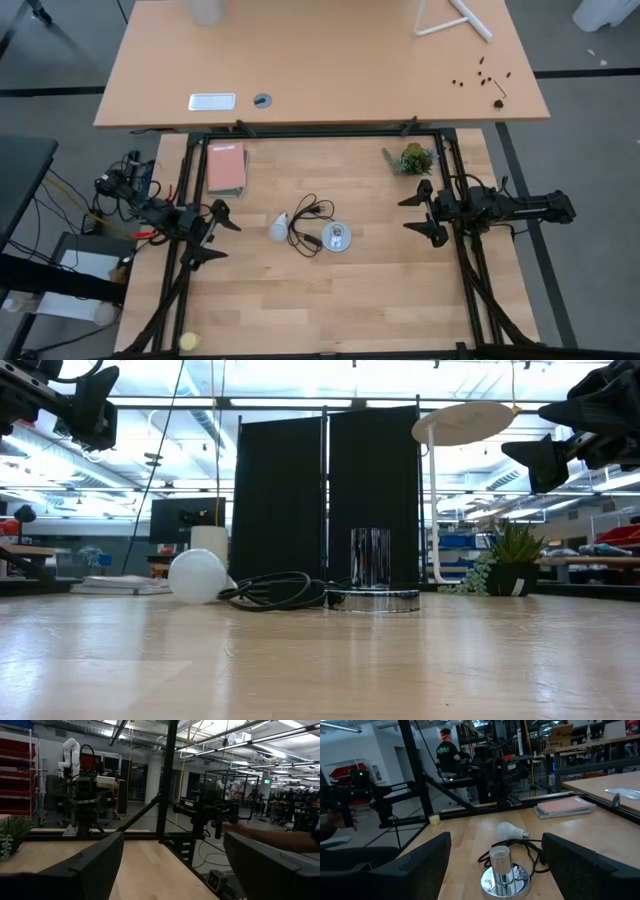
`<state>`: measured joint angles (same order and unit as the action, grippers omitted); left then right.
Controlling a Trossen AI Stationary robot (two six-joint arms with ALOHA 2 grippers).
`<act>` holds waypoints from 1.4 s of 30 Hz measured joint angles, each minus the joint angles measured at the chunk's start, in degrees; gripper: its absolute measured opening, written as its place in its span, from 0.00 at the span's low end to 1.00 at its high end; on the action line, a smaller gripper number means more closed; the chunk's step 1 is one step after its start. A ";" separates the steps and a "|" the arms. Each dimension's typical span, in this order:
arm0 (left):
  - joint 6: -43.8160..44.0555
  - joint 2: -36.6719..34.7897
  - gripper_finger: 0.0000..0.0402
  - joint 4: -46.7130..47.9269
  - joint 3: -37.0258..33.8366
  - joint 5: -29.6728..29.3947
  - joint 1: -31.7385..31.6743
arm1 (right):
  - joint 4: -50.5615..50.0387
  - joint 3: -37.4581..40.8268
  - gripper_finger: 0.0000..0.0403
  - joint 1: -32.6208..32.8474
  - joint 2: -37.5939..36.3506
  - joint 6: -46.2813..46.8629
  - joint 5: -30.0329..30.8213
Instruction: Screw lightbulb
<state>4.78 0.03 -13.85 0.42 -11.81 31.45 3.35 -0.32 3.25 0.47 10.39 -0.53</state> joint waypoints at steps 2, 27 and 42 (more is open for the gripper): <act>0.00 -0.01 0.87 0.00 -0.01 -0.01 -0.01 | -0.01 -0.01 0.80 0.01 -0.01 -0.01 0.01; 6.40 0.01 0.87 -0.80 -0.01 0.06 0.06 | 10.37 0.00 0.80 0.02 -0.04 1.41 4.59; 12.04 0.01 0.87 -4.91 0.01 -1.64 0.06 | 11.18 0.01 0.80 0.01 0.00 -0.97 12.24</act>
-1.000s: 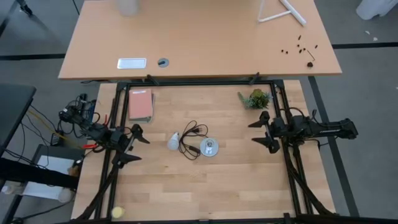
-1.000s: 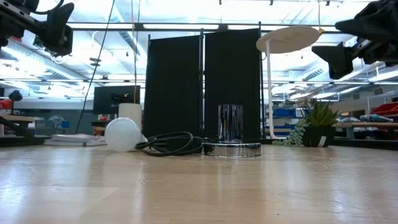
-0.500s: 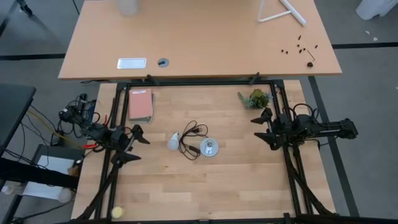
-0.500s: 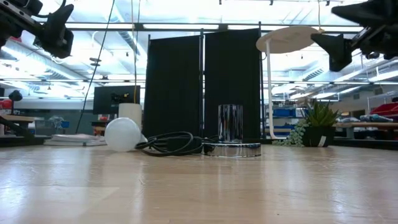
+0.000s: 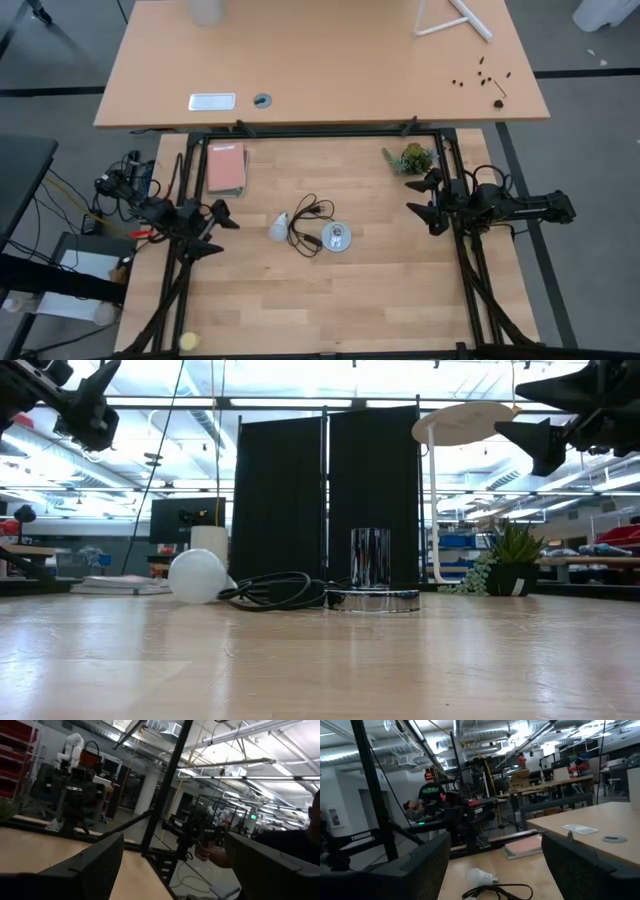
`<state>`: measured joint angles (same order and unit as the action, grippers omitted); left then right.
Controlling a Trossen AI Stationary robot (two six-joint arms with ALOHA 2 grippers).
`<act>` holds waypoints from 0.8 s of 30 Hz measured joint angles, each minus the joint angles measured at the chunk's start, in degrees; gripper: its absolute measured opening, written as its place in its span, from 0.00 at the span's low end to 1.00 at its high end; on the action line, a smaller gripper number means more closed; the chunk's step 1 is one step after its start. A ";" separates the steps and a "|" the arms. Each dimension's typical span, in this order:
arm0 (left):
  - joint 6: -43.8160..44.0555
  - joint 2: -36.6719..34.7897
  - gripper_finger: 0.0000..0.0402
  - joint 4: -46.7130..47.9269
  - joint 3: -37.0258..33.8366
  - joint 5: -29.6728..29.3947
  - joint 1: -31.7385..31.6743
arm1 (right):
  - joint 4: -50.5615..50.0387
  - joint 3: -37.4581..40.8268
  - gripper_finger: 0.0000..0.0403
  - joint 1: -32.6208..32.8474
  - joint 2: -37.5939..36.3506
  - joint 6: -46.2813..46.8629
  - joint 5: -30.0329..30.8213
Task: Screw lightbulb
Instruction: Insert the lightbulb into the lamp
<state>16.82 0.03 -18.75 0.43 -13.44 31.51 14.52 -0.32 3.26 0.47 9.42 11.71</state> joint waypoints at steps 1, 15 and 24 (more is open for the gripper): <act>0.00 0.00 0.87 -0.22 -0.02 -0.40 0.00 | -0.01 -0.02 0.79 0.00 0.00 0.03 -0.98; -3.06 0.00 0.87 -1.70 0.00 -17.44 0.00 | -6.45 -0.01 0.79 0.01 1.72 4.56 -8.77; -5.70 0.19 0.87 -1.20 0.00 -36.28 0.00 | -6.00 -1.31 0.79 -0.06 10.65 2.88 -8.81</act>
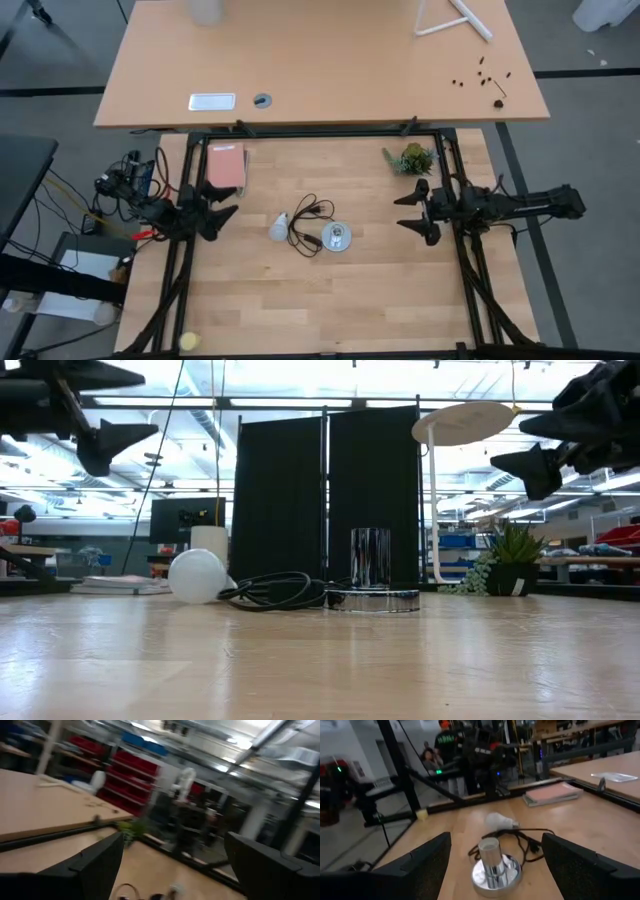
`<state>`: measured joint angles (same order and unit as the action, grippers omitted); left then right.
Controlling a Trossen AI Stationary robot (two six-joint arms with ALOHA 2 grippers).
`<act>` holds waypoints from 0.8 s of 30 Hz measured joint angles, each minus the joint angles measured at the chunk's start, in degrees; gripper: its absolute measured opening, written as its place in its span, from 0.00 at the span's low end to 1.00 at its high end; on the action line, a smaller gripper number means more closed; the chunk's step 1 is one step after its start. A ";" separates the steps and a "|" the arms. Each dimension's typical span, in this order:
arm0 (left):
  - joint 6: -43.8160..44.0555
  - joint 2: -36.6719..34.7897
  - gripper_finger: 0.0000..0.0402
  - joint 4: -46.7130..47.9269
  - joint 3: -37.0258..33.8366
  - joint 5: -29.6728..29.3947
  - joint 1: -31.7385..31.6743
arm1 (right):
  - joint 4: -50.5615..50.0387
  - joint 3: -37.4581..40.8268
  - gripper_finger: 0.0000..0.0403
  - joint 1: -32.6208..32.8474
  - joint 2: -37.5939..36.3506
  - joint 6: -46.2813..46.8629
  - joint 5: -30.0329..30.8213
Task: Screw lightbulb
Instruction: Insert the lightbulb into the lamp
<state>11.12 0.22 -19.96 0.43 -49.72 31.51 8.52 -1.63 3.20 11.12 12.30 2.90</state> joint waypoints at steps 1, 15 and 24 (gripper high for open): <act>-0.12 0.34 0.87 0.01 -0.01 -1.73 0.00 | 0.16 -0.81 0.79 0.00 1.39 -0.59 0.02; 0.98 20.75 0.87 0.04 6.62 0.97 0.00 | -1.19 -19.88 0.79 -1.24 30.97 -7.92 4.50; 3.68 45.12 0.87 13.95 23.23 0.99 0.00 | -1.34 -33.71 0.79 -2.97 50.90 -9.76 1.42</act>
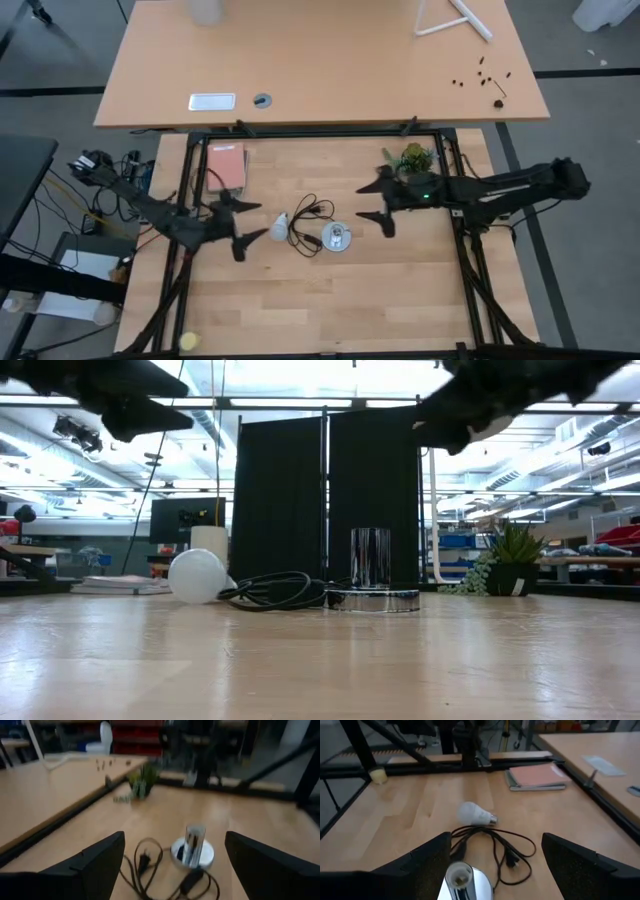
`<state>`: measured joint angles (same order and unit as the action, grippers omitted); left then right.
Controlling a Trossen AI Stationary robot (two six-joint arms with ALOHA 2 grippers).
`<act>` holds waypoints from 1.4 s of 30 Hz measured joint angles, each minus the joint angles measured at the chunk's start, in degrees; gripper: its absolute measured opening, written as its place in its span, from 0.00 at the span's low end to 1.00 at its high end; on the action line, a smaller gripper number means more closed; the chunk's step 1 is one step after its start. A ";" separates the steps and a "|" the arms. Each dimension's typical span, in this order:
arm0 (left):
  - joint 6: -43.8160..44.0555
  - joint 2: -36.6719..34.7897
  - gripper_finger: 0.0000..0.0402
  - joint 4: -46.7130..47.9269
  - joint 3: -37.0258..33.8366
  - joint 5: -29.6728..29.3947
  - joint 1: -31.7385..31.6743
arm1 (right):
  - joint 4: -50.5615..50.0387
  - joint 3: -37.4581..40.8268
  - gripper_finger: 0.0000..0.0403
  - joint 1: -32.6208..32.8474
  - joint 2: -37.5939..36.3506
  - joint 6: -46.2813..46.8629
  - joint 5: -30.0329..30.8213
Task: Screw lightbulb
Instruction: Insert the lightbulb into the lamp
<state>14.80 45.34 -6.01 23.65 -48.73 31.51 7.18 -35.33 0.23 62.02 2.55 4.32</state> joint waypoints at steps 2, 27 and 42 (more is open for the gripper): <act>3.54 4.02 0.87 5.23 3.62 -0.04 0.00 | -0.22 -2.68 0.79 0.52 4.06 -0.82 -0.41; 50.29 37.69 0.71 34.93 19.64 3.86 -0.07 | -5.24 -11.44 0.80 2.71 13.84 -2.56 6.29; 56.39 39.22 0.71 33.42 20.24 9.36 -4.86 | 1.49 -9.22 0.80 1.11 21.72 -2.68 4.55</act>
<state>71.20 84.56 27.41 43.90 -39.37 26.64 8.67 -44.56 1.34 83.74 -0.14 8.87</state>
